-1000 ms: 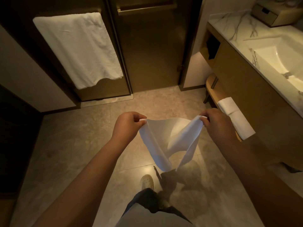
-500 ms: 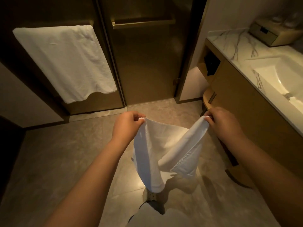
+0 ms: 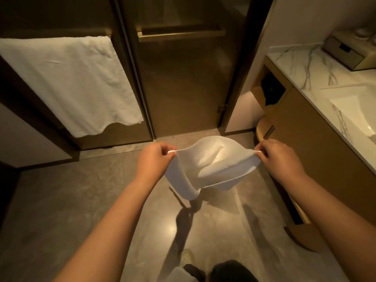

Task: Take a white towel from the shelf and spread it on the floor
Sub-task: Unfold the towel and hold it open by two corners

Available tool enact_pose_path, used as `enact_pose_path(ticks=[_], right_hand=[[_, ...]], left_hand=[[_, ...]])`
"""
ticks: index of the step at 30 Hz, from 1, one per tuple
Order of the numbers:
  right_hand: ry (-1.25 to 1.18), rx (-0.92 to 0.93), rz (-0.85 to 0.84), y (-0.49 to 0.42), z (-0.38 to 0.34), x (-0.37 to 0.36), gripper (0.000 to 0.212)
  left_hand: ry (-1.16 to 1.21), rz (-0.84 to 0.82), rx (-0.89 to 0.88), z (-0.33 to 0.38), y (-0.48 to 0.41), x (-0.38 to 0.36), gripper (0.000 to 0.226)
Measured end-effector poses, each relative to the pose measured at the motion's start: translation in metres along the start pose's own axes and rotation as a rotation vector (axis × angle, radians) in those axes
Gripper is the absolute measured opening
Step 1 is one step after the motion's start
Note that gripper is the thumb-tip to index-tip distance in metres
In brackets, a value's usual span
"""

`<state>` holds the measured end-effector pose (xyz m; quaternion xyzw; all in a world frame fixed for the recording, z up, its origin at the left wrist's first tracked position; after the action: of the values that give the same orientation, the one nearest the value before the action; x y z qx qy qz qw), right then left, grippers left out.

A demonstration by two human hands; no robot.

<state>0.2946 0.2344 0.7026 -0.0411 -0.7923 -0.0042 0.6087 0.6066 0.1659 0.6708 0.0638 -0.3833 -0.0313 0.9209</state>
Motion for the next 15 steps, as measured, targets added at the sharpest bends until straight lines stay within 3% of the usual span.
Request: enact_pose_path(ticks=[8, 15], right_hand=[[-0.028, 0.002, -0.044, -0.054, 0.021, -0.014, 0.013], [-0.064, 0.11, -0.07, -0.125, 0.058, -0.011, 0.01]], left_hand=[[0.002, 0.052, 0.033, 0.012, -0.039, -0.006, 0.01], [-0.04, 0.132, 0.074, 0.047, -0.074, -0.029, 0.011]])
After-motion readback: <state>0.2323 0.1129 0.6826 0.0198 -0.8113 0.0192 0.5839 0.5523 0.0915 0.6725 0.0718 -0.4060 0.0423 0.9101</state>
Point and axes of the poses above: each hand's wrist, its own y-axis away from the middle knuckle, its own x-axis out of the back of the hand, z = x × y, the point moved 7 cm from there along -y, towards the middle knuckle, and after that the axes turned 6 degrees about x, right-handed, at the moved point
